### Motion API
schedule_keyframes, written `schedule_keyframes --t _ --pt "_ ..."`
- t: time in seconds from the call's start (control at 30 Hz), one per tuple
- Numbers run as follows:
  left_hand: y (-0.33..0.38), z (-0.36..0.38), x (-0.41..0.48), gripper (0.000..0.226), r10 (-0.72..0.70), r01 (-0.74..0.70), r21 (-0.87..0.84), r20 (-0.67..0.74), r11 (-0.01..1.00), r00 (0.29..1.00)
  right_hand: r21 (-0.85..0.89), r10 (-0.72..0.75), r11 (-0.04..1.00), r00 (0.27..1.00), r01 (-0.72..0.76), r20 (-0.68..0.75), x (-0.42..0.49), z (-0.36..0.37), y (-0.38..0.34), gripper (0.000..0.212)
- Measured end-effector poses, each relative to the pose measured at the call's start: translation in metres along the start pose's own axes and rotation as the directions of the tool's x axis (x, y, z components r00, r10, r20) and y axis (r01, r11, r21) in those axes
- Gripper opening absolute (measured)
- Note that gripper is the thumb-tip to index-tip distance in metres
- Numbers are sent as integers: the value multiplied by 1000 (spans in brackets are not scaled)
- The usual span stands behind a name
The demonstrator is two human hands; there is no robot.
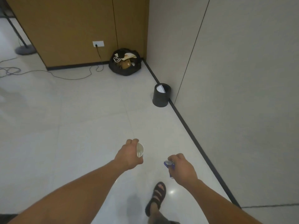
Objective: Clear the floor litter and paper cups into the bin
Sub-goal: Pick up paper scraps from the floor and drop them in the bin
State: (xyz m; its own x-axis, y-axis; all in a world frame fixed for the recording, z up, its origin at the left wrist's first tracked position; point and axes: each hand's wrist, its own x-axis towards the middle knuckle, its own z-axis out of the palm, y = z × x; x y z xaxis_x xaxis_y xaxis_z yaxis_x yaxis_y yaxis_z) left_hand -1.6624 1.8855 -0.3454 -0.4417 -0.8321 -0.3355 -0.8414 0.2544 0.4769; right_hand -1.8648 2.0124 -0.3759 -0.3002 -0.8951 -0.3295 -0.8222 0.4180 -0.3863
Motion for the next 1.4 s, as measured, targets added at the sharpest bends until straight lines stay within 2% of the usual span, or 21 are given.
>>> schedule_keyframes --t 0.27,0.5,0.77,0.97,1.27,1.4 --pt "29 -62 147 81 -72 73 23 -26 997 997 8 -132 991 991 132 11 180 -78 -18 28" --pt "39 -100 277 80 -41 41 30 0 999 999 -28 -129 991 991 130 27 309 -127 -34 31" --pt "28 -176 471 81 77 -79 39 40 996 996 -67 -22 998 1000 21 -15 474 -172 -70 35" --pt "39 -229 591 84 153 -162 94 101 982 983 27 84 996 995 -83 -57 564 -199 -90 35" --pt "102 -242 758 86 210 -226 75 182 971 961 77 149 987 987 -144 -63 722 -242 -47 32" --pt "134 -254 829 86 193 -216 91 210 972 959 86 168 983 985 -164 -41 796 -275 -32 32"
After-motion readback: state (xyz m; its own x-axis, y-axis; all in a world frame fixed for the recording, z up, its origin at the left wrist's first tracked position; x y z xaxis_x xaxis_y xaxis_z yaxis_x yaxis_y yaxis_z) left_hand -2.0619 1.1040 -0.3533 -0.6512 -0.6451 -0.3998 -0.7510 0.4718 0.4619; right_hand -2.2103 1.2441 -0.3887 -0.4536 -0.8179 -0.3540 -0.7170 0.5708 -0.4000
